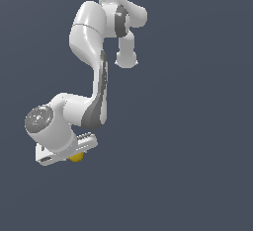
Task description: Pick up the object and move it to a goal position.
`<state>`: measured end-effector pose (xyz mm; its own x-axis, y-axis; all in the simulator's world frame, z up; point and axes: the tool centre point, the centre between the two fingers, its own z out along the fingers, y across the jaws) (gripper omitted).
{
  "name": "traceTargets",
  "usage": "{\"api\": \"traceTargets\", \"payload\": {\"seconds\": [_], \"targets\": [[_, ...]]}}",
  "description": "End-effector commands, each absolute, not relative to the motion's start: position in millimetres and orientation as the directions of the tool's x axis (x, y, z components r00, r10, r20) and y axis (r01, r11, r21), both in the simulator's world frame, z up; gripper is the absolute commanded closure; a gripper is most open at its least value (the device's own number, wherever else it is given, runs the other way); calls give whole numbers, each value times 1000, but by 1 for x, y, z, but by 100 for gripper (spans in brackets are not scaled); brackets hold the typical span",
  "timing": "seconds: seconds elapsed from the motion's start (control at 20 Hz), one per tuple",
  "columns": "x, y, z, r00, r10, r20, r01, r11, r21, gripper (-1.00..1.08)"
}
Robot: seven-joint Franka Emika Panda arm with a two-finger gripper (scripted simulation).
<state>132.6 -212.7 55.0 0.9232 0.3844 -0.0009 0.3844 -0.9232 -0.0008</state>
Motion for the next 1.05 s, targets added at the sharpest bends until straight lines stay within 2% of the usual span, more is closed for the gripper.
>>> {"api": "traceTargets", "payload": {"seconds": [0.0,1.0], "targets": [[137,-220,57,923,385,0,385,-923,0,108],[148,-240,58,923,385,0,385,-923,0,108]]}}
